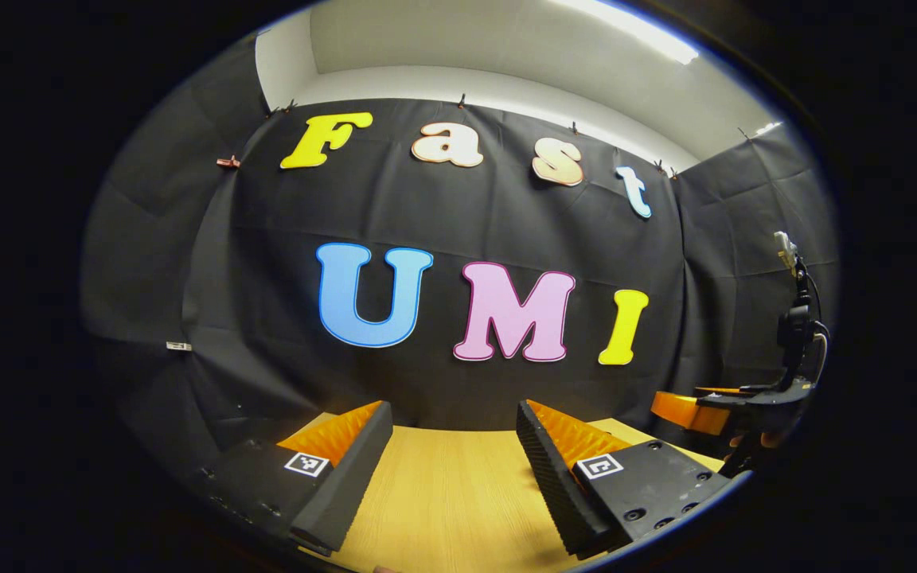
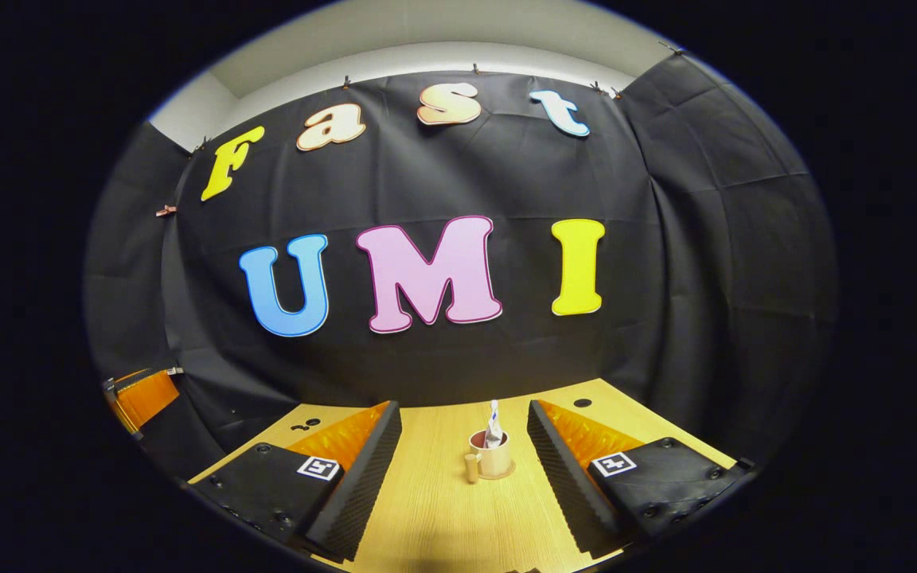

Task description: Put the toothbrush and toothpaste on the desktop into the cup, then pick up the cup and place it on the coaster on the desktop.

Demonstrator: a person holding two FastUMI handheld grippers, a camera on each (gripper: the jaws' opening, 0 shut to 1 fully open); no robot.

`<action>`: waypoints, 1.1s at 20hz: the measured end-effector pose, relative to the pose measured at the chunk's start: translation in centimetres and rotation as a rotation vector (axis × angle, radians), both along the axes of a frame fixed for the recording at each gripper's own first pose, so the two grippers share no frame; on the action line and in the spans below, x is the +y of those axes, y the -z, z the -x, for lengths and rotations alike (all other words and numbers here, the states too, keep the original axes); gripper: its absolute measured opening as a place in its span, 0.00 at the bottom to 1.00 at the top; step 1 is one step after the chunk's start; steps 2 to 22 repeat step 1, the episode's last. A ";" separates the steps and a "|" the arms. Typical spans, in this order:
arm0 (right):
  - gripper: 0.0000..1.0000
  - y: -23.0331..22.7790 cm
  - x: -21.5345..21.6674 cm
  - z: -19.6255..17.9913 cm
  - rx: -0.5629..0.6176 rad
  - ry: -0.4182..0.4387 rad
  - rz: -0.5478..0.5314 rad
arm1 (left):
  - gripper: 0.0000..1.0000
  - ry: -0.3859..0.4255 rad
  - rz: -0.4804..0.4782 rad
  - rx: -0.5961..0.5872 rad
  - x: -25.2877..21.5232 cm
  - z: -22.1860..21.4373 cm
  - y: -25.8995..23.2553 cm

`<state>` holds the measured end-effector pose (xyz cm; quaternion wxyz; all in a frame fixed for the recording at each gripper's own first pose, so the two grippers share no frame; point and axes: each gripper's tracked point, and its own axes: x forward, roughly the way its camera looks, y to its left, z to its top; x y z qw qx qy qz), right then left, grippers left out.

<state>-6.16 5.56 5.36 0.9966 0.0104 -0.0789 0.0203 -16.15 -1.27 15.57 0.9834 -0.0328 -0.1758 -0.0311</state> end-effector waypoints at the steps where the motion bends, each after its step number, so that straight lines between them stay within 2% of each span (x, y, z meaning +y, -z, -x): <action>1: 1.00 -0.1 0.1 0.0 0.000 -0.002 -0.002 | 0.97 -0.001 0.000 -0.001 0.0 0.0 0.0; 22: 1.00 -0.1 0.1 0.0 0.000 -0.002 -0.002 | 0.97 -0.001 0.000 -0.001 0.0 0.0 0.0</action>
